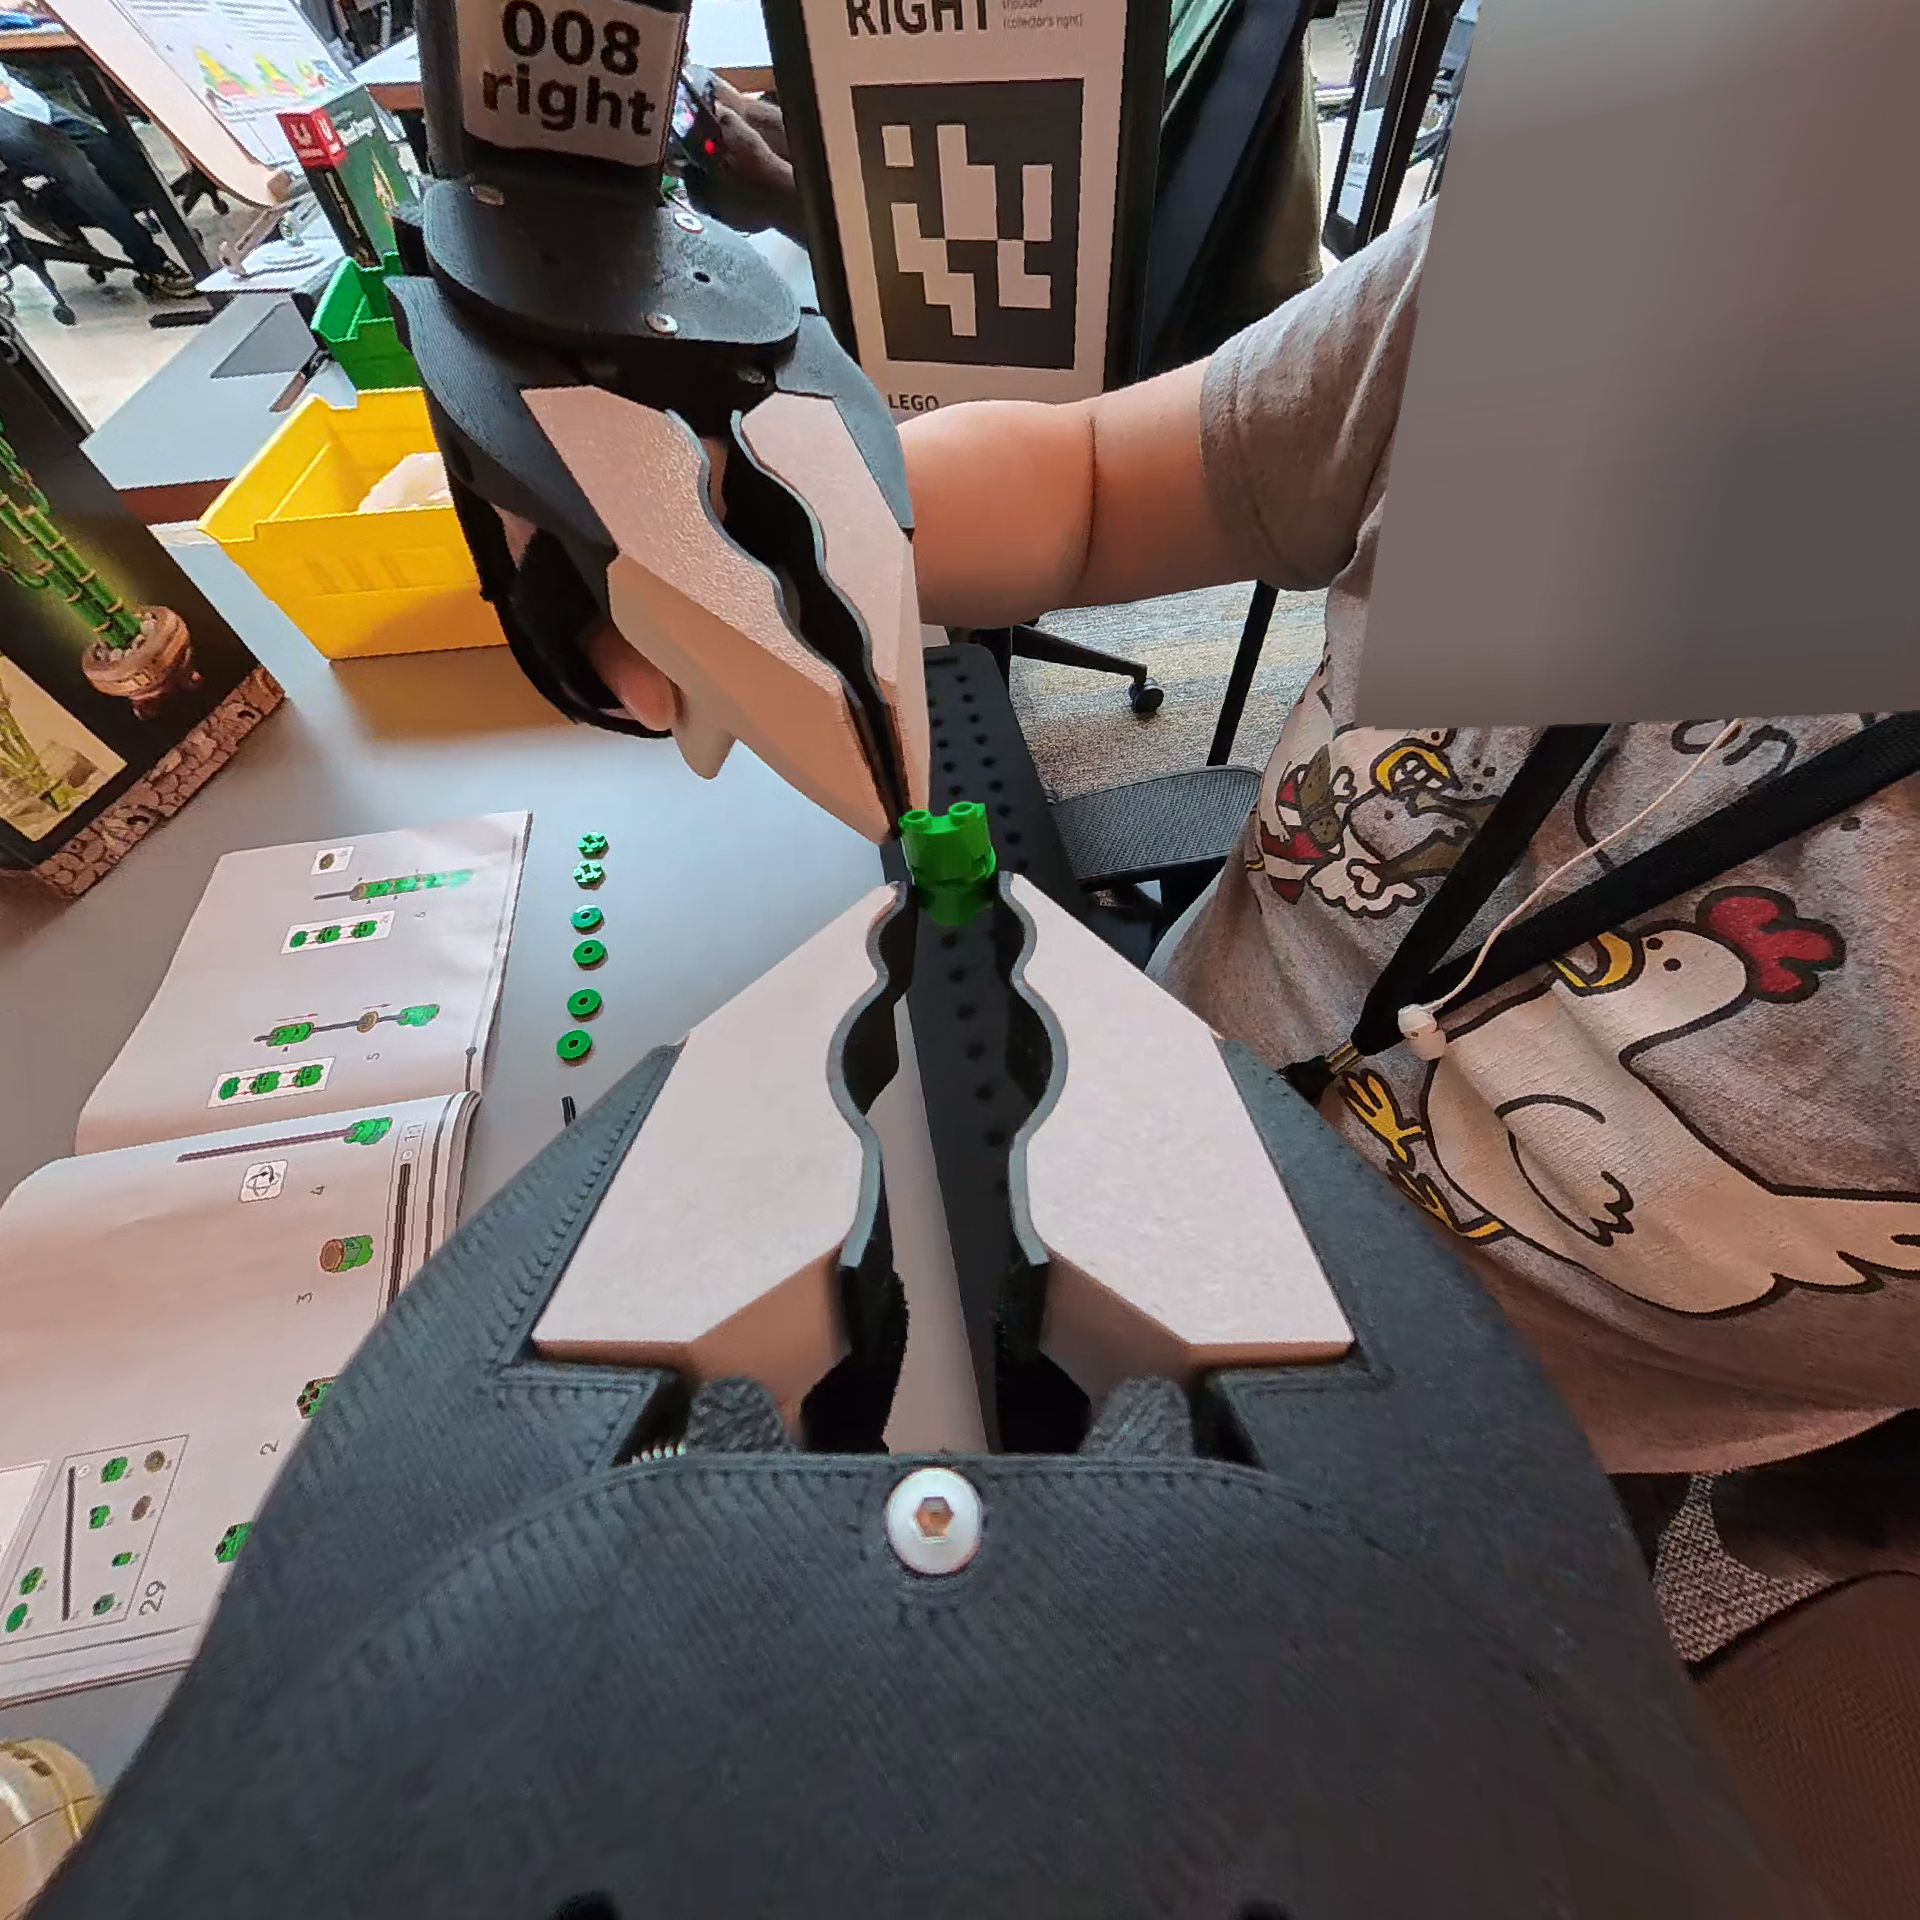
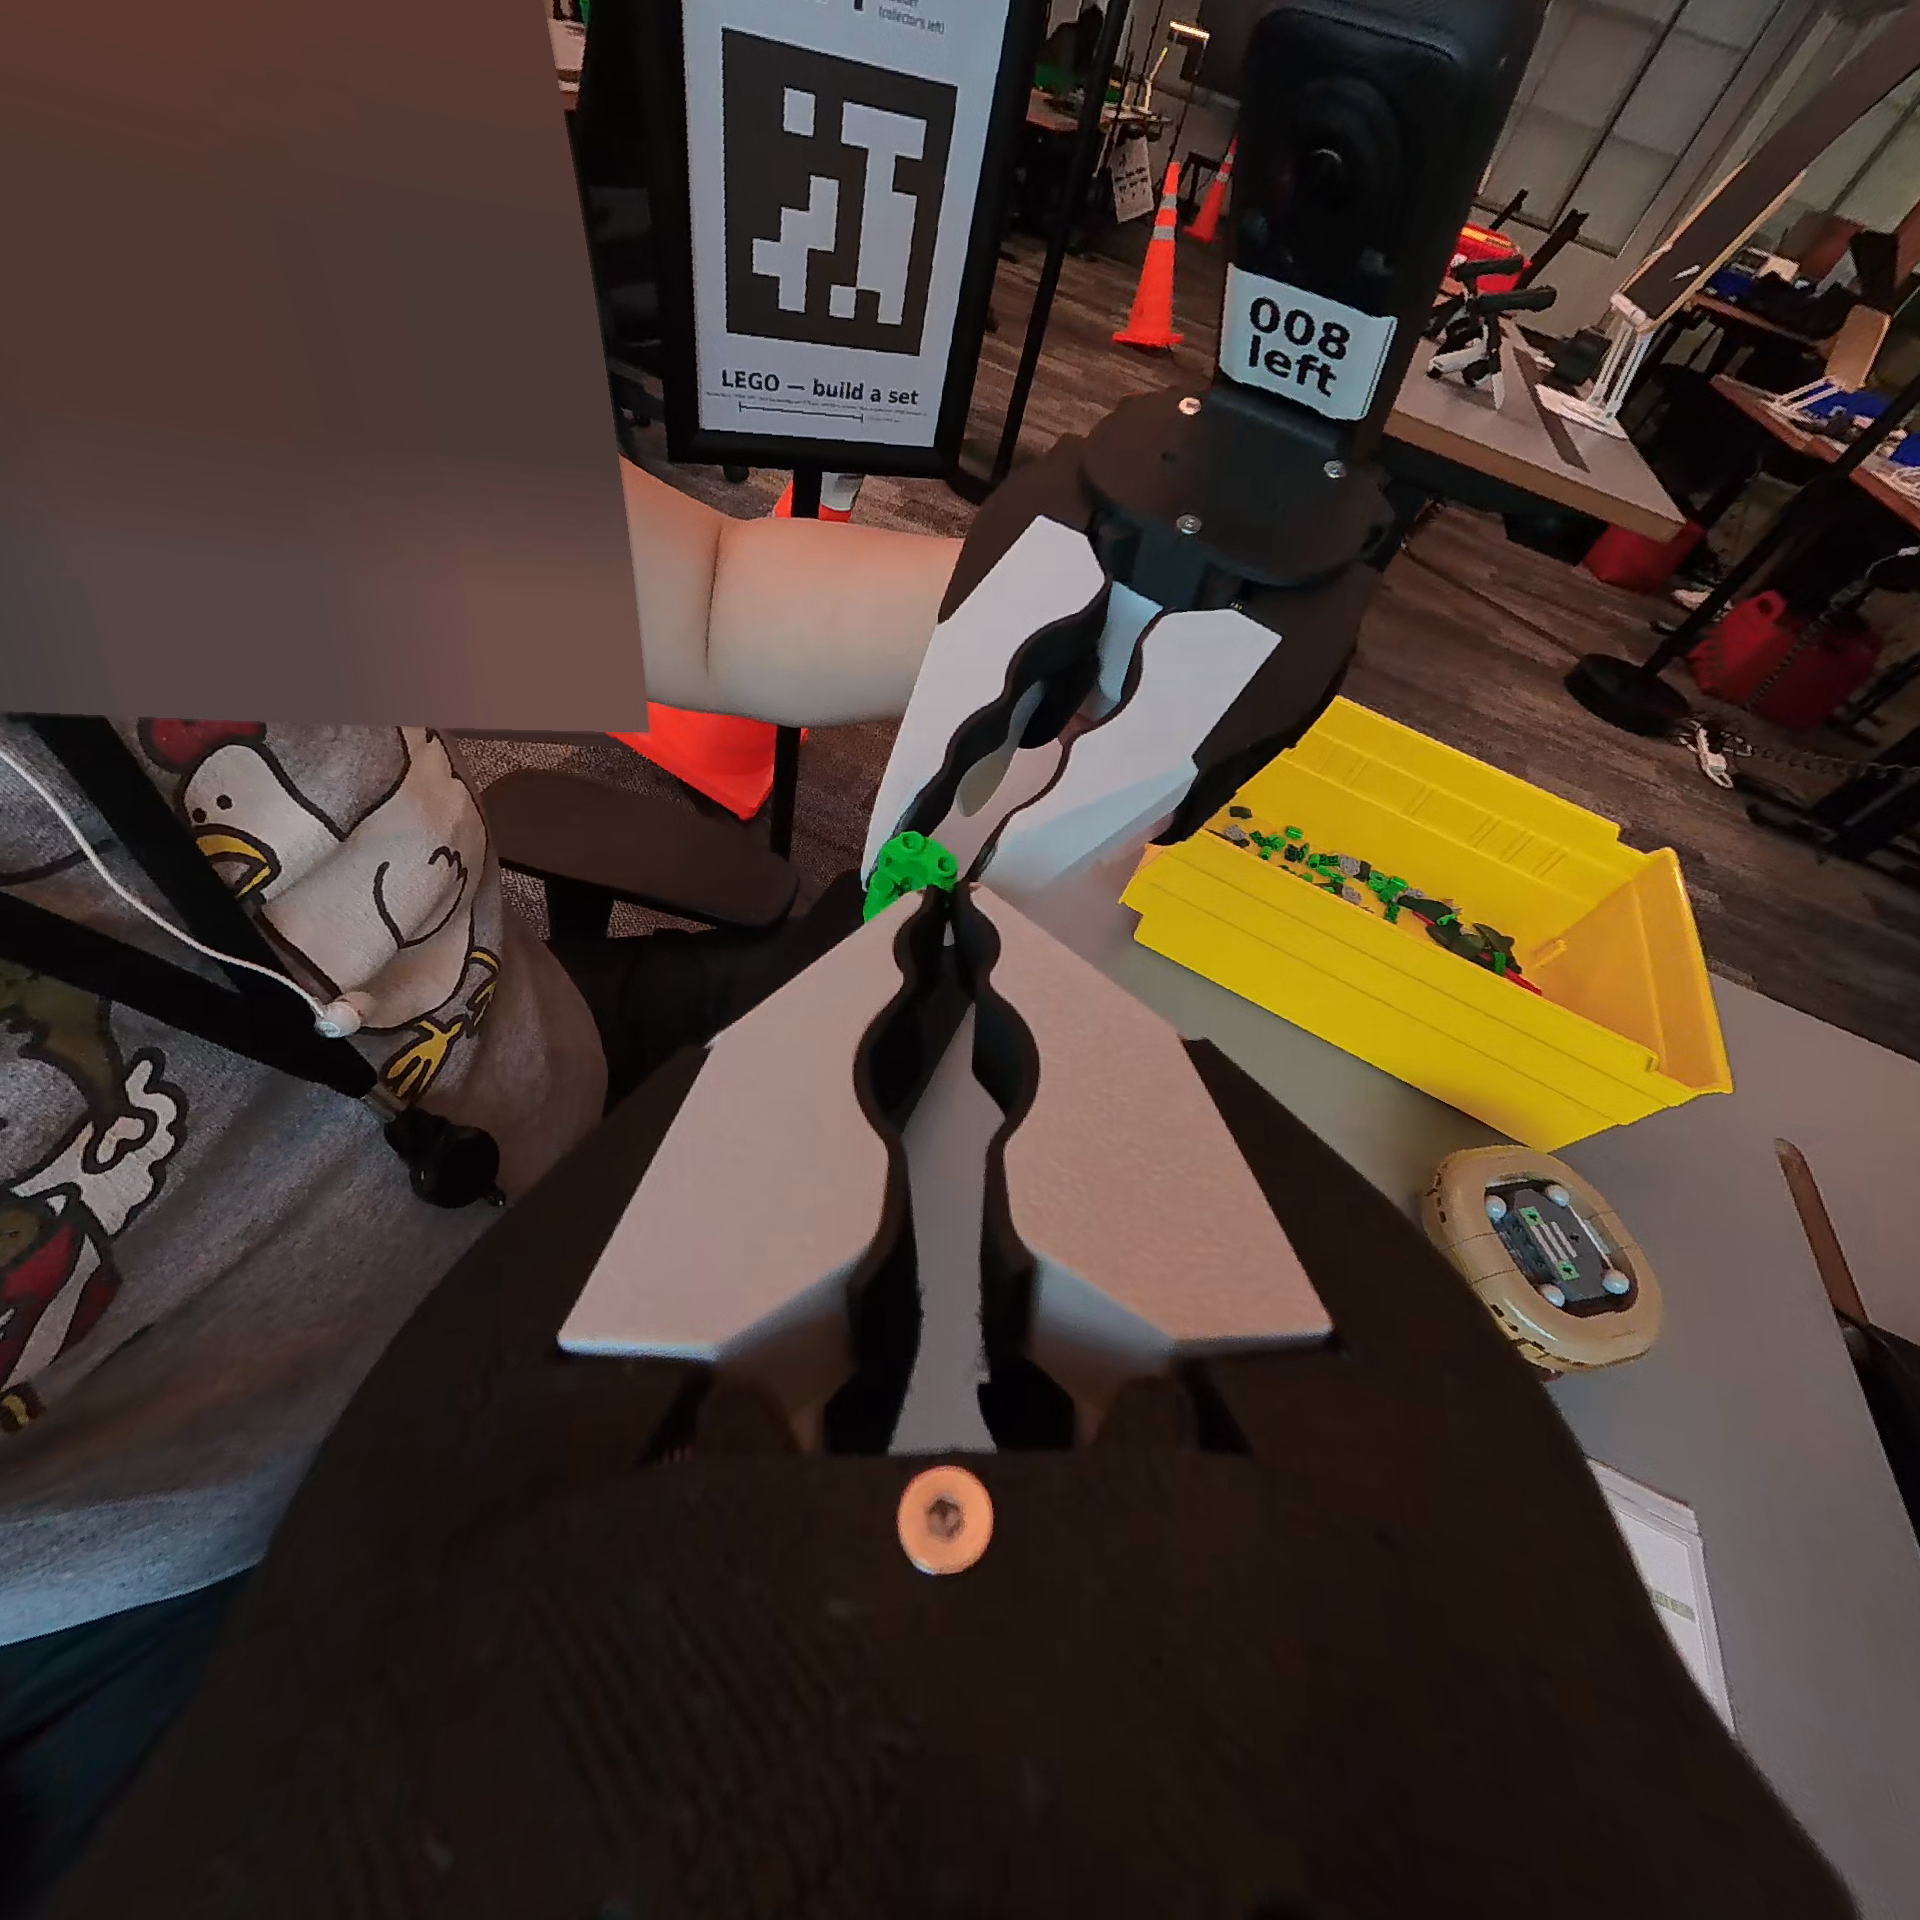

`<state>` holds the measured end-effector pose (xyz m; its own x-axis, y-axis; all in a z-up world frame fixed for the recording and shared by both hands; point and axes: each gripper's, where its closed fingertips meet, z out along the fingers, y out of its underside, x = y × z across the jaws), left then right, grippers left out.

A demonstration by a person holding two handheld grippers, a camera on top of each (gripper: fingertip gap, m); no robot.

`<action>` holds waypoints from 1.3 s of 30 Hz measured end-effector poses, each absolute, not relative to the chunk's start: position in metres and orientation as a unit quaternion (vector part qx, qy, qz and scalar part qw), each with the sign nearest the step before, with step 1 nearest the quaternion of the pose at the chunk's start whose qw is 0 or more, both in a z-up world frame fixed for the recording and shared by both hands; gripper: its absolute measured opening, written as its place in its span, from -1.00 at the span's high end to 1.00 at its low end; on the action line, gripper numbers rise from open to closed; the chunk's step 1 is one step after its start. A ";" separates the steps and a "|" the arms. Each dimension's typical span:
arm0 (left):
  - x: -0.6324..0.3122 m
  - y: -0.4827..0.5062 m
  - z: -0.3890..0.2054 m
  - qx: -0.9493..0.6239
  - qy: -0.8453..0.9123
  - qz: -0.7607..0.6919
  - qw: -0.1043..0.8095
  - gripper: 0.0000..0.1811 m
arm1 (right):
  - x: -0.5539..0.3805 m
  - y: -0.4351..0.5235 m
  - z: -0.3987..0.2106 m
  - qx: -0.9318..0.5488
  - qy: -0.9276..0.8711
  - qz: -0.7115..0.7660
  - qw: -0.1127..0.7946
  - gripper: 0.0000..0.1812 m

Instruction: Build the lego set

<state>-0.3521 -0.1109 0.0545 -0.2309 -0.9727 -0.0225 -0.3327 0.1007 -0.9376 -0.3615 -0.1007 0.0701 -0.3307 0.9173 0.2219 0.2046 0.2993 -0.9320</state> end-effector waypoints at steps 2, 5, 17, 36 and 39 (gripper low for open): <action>-0.352 -0.111 0.054 -0.505 0.650 -0.441 0.359 0.86 | -0.362 -0.101 0.070 -0.403 -0.695 0.429 0.413 1.00; -0.352 -0.111 0.053 -0.507 0.655 -0.433 0.357 0.86 | -0.362 -0.101 0.069 -0.405 -0.699 0.427 0.407 1.00; -0.354 -0.109 0.053 -0.512 0.654 -0.424 0.361 0.85 | -0.362 -0.099 0.067 -0.410 -0.711 0.398 0.411 0.98; -0.356 -0.102 0.053 -0.521 0.640 -0.407 0.391 0.86 | -0.354 -0.087 0.076 -0.495 -0.629 0.475 0.365 0.67; -0.355 -0.096 0.048 -0.534 0.632 -0.382 0.412 0.86 | -0.350 -0.077 0.069 -0.580 -0.510 0.582 0.254 0.50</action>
